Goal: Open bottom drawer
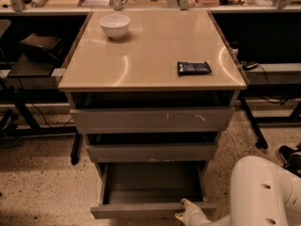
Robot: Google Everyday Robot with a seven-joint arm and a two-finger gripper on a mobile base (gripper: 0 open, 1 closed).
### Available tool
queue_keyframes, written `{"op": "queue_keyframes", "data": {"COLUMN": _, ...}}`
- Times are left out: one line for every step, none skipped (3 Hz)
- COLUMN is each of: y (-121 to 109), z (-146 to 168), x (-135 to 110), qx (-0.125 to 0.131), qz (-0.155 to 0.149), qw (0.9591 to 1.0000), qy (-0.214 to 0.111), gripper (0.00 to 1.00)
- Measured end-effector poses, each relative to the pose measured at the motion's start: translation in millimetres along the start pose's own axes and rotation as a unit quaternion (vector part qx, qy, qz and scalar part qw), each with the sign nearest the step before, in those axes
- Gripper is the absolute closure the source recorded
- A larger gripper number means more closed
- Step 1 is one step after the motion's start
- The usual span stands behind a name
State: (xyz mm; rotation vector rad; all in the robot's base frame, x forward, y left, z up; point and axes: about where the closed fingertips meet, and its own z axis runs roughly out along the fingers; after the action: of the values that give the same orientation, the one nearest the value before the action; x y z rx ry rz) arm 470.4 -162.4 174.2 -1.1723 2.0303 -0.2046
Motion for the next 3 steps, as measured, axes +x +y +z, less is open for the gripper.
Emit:
{"op": "queue_keyframes", "data": {"y": 17, "z": -8, "x": 4, "qx": -0.004, "qz": 0.009, "qw": 0.9999, "qy": 0.004, "gripper": 1.00}}
{"op": "queue_keyframes", "data": {"y": 14, "z": -12, "x": 1, "qx": -0.004, "qz": 0.009, "qw": 0.9999, "qy": 0.004, "gripper": 1.00}}
{"op": "queue_keyframes", "data": {"y": 34, "z": -22, "x": 6, "qx": -0.010, "qz": 0.016, "qw": 0.9998, "qy": 0.005, "gripper": 1.00}}
